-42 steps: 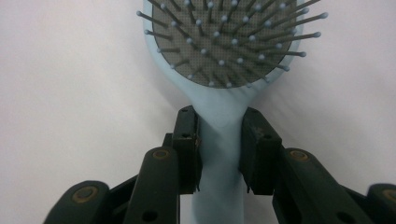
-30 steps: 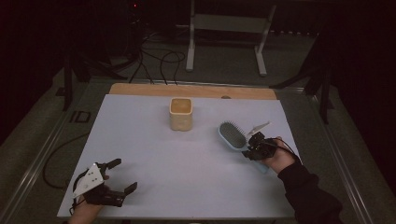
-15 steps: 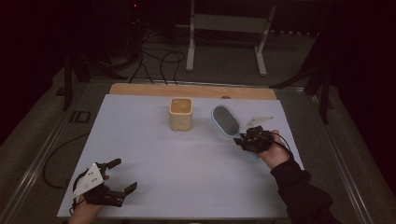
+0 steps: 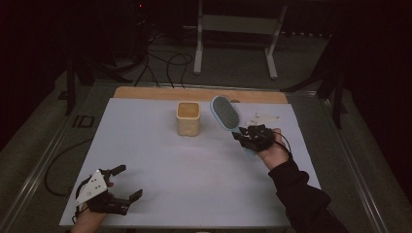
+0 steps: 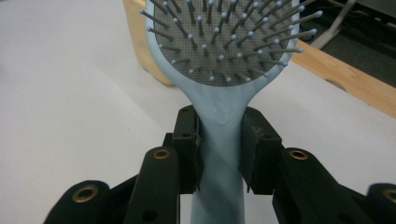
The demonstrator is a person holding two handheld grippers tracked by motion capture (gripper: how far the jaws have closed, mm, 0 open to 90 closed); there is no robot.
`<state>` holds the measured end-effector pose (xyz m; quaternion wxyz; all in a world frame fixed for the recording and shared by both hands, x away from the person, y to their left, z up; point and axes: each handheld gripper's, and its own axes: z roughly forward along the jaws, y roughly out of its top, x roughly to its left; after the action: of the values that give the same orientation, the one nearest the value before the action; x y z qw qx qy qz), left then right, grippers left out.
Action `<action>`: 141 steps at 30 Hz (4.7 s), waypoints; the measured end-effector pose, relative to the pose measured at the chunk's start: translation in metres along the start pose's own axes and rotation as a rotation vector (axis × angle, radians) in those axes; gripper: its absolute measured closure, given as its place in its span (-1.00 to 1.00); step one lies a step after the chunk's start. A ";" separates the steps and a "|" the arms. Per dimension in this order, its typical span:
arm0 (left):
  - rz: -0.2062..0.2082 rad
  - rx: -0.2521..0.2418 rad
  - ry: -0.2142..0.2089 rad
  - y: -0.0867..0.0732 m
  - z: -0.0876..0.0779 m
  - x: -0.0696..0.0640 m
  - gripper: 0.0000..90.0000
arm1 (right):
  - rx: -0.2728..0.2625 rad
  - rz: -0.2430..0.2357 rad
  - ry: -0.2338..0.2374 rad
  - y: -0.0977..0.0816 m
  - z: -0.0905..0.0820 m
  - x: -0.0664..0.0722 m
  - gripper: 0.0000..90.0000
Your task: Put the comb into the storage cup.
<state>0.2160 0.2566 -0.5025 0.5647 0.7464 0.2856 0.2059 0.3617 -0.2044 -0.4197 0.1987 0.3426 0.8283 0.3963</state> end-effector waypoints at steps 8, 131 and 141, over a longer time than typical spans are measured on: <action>-0.001 -0.001 0.000 0.000 0.000 0.000 -1.00 | -0.042 0.006 0.011 0.014 0.008 0.003 0.57; -0.032 -0.020 -0.012 -0.002 -0.004 0.004 -1.00 | -0.424 0.174 0.112 0.114 0.166 0.019 0.56; -0.033 -0.019 -0.010 -0.002 -0.004 0.003 -1.00 | -0.435 0.159 0.139 0.100 0.169 0.018 0.56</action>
<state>0.2155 0.2621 -0.5038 0.5767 0.7372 0.2928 0.1954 0.4918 -0.0584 -0.4441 0.1787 0.3280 0.7054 0.6025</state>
